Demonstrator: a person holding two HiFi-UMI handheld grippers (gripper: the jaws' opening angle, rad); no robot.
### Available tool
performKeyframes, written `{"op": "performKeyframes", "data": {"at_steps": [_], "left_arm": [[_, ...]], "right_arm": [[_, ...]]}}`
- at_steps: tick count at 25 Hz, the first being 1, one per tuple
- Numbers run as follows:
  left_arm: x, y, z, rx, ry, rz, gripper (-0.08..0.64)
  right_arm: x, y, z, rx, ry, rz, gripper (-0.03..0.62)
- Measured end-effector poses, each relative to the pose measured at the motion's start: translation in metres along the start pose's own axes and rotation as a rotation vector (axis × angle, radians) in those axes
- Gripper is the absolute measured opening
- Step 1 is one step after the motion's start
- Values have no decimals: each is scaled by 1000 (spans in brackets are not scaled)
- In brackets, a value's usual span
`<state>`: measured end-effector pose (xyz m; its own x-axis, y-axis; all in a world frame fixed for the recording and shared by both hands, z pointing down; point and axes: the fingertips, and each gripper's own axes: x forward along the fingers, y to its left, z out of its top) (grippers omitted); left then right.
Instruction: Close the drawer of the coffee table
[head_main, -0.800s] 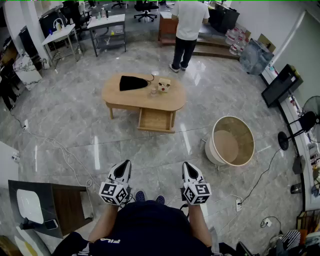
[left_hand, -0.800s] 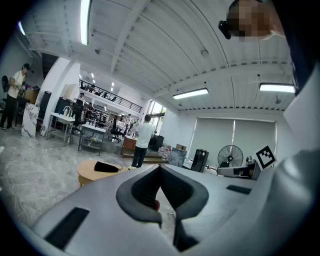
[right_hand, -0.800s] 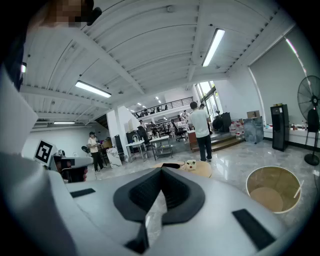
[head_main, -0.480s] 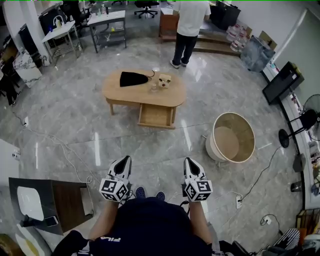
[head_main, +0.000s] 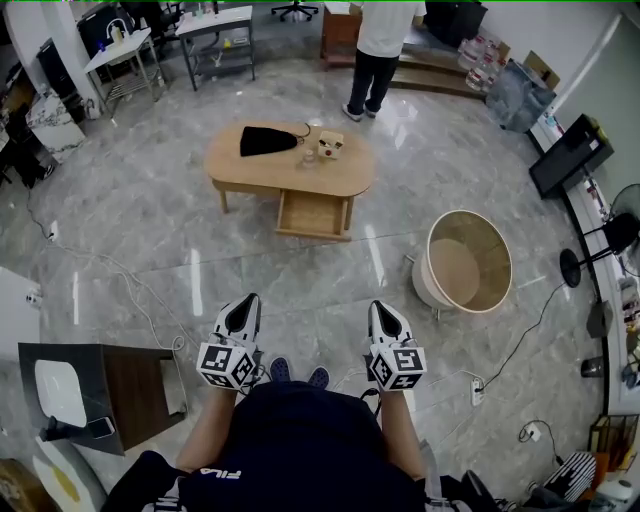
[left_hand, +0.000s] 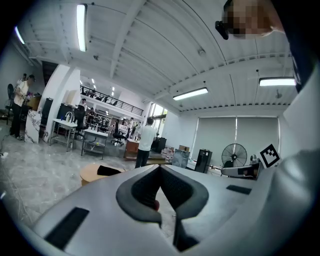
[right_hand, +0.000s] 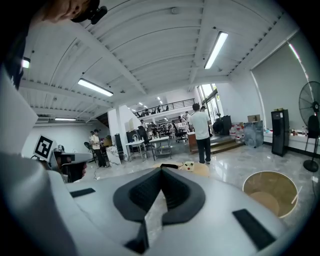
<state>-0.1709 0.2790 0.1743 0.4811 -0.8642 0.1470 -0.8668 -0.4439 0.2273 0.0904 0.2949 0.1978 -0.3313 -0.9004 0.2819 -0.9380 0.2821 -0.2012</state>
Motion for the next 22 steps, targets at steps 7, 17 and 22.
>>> {"op": "performKeyframes", "data": {"at_steps": [7, 17, 22], "left_arm": [[-1, -22, -1, 7, 0, 12, 25], [3, -25, -11, 7, 18, 40, 25], [27, -13, -13, -5, 24, 36, 25]], "right_arm": [[-12, -16, -1, -4, 7, 14, 28], [-4, -31, -7, 13, 20, 24, 28], [16, -40, 0, 18, 16, 15, 26]]}}
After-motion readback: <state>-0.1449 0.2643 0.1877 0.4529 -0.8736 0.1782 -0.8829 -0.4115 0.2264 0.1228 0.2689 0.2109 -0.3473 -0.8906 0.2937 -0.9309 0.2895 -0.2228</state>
